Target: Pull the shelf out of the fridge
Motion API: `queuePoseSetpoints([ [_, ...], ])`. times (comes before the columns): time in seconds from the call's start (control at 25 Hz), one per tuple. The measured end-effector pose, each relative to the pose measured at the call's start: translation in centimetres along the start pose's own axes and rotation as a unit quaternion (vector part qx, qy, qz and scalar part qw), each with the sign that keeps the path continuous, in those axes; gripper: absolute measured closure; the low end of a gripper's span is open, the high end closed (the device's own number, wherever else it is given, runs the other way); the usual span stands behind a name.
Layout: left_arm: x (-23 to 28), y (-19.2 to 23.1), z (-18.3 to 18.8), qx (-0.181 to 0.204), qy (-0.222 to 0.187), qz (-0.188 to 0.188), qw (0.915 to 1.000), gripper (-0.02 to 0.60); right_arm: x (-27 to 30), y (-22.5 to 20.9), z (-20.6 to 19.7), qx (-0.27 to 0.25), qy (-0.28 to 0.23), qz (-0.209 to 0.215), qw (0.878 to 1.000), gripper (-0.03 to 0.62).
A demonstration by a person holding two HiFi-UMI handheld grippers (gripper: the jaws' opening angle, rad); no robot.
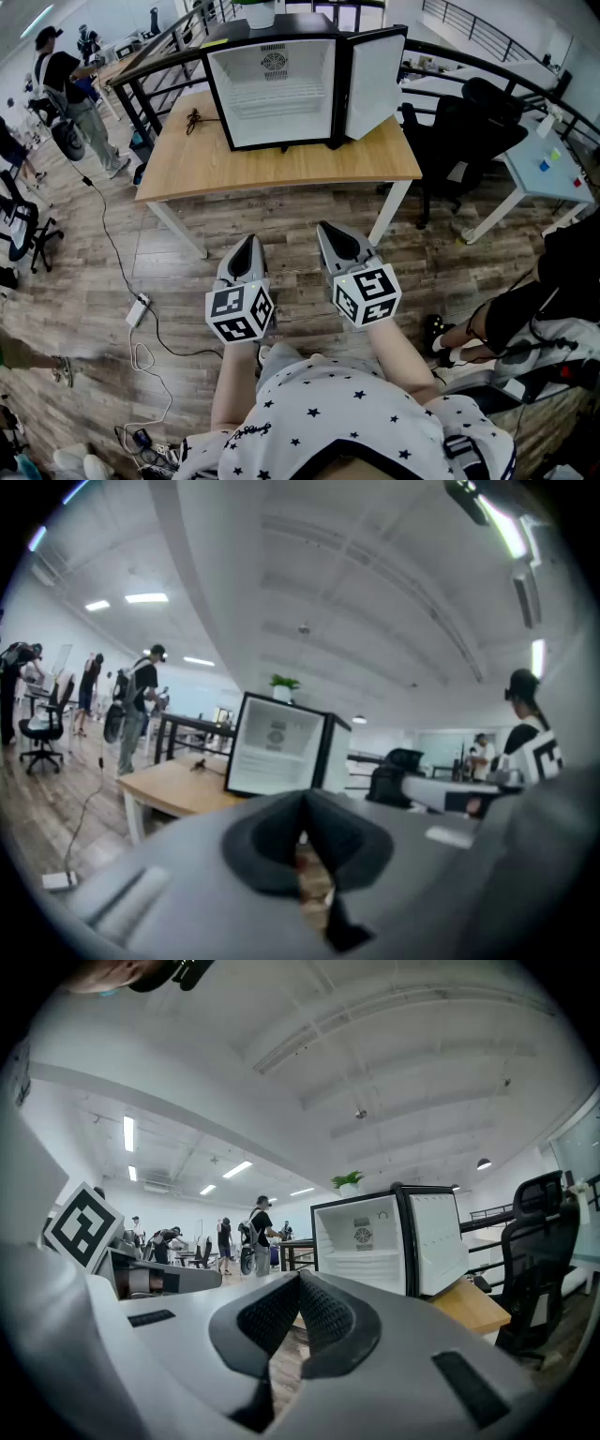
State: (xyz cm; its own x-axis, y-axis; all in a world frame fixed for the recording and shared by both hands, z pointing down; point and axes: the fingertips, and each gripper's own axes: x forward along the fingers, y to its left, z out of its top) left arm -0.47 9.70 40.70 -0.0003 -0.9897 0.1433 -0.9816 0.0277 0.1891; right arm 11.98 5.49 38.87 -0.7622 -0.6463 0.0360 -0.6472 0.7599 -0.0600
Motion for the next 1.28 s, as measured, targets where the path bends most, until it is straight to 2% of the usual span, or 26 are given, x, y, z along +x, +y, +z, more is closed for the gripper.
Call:
queuePoseSetpoints([
  [0.6,-1.8,0.2,-0.7,-0.001,0.007,0.014,0.9999,0.574,-1.8,-0.7,-1.1,0.002,0.016,-0.017,1.000,0.574],
  [0.88,-2.3,0.5,-1.5,0.000,0.013,0.020,0.9997,0.574,-2.5,-0.8,-1.2,0.019,0.007,-0.024,1.000,0.572],
  [1.28,0.7,1.3,-0.9,0.000,0.015,0.019,0.9997,0.574,0.0,-1.5,-1.6,0.029,0.016,-0.014,0.999,0.572],
])
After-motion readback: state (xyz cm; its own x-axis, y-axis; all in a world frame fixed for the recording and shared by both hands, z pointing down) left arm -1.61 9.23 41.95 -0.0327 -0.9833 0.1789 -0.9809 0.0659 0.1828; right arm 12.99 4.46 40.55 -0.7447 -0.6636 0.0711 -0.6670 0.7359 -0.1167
